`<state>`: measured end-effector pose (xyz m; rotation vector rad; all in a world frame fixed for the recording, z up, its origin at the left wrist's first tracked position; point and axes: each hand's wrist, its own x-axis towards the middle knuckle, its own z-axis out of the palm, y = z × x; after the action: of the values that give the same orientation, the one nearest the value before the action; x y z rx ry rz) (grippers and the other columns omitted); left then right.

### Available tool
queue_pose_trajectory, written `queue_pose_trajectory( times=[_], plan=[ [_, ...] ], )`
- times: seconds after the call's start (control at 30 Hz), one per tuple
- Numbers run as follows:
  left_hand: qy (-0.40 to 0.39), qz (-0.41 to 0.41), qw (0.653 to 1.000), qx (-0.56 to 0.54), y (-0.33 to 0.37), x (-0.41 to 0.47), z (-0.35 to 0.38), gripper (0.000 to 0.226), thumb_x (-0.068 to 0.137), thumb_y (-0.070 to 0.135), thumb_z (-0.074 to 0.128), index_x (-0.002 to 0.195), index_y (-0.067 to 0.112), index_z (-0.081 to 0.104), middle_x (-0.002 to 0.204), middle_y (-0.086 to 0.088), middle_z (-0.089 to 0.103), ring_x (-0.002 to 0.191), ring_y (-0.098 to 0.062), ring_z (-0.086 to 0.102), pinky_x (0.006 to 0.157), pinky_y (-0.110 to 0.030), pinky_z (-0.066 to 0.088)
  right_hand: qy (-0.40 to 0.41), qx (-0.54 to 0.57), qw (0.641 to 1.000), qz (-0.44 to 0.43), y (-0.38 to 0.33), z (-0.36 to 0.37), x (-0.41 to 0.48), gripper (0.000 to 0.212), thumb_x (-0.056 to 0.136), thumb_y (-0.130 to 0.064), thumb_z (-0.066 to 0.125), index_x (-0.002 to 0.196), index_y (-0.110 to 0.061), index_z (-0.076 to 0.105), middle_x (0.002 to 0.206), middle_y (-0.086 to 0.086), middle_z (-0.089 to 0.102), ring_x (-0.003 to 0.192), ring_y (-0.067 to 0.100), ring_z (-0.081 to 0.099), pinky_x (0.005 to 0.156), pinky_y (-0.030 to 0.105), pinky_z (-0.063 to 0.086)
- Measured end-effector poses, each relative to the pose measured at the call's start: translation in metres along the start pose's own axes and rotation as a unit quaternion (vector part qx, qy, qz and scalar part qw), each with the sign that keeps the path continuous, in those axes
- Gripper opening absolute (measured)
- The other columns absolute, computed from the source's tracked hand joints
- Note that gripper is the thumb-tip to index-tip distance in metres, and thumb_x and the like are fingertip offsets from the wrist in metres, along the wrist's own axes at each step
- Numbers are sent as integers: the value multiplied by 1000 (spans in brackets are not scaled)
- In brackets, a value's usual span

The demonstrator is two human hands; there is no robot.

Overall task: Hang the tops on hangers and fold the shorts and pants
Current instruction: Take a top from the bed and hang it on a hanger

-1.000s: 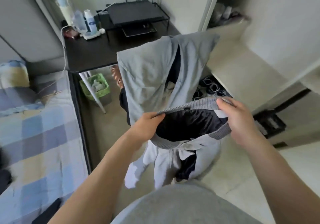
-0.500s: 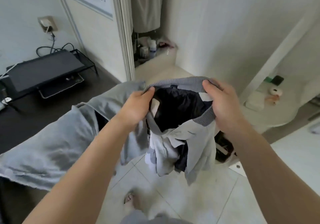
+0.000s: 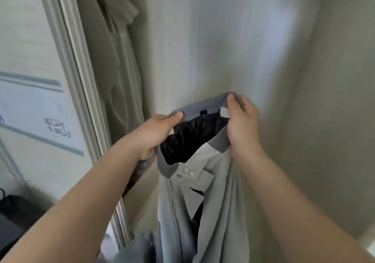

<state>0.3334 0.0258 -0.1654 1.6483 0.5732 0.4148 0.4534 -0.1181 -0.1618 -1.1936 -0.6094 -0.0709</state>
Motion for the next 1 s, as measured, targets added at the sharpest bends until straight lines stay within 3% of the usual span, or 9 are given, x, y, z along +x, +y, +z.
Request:
queue_pose_trajectory(
  times=[0.1,0.23,0.3,0.43,0.53,0.6,0.77,0.9,1.0],
  plan=[
    [-62,18,997,45,40,35,-35,57,82,52,73,121,10,69,109,-10,76,104,-28,72,98,-44,54,19,-10,998,-51,-20,37,47,32,101,-16,51,69,-18,47,65,-11,42,66,8,41,60,21,34],
    [-89,59,989,107,95,78,-73,26,91,13,69,114,2,70,108,-19,74,101,-30,72,94,-40,54,15,-40,993,-114,-68,76,109,31,99,-14,53,68,-15,50,67,-3,45,66,12,41,63,28,33],
    [-62,96,987,115,124,98,-90,26,89,4,60,114,3,69,102,-18,75,96,-31,73,91,-45,56,-5,-39,991,-125,-94,92,137,33,97,-17,56,66,-14,46,66,1,40,67,18,38,66,31,30],
    [46,192,959,202,184,128,-121,20,92,3,57,111,1,64,72,-8,61,58,-19,61,48,-27,53,-38,-105,977,-183,-139,115,186,28,95,-17,61,71,-5,52,71,7,39,68,19,38,65,30,30],
    [109,212,938,252,217,147,-141,22,95,15,65,102,-5,62,83,-21,67,68,-35,69,59,-43,63,-61,-197,955,-215,-162,127,218,34,96,-17,62,70,3,53,64,2,42,58,11,40,55,23,33],
    [121,201,936,262,234,153,-149,27,95,20,68,92,-6,62,74,-25,71,69,-38,73,60,-44,63,-64,-249,939,-228,-175,132,239,32,97,-16,61,70,0,56,57,-7,42,48,3,38,48,14,31],
    [156,214,945,193,278,161,-155,32,86,20,80,83,-5,61,62,-21,68,47,-30,69,49,-38,61,-49,-324,911,-249,-203,138,290,40,98,-19,60,60,-16,49,47,-14,39,43,2,35,45,18,28],
    [176,243,951,71,310,170,-146,30,88,17,77,79,-1,55,69,-17,64,55,-33,69,49,-41,61,-29,-379,886,-267,-224,135,324,35,98,-21,59,67,-11,46,61,-1,36,57,16,33,51,29,26],
    [163,260,951,-26,330,179,-129,23,95,12,69,79,3,55,72,-11,60,54,-26,62,35,-29,52,-21,-510,816,-271,-234,128,338,37,99,-22,57,64,-14,46,62,1,46,63,22,44,54,29,34]
  ],
)
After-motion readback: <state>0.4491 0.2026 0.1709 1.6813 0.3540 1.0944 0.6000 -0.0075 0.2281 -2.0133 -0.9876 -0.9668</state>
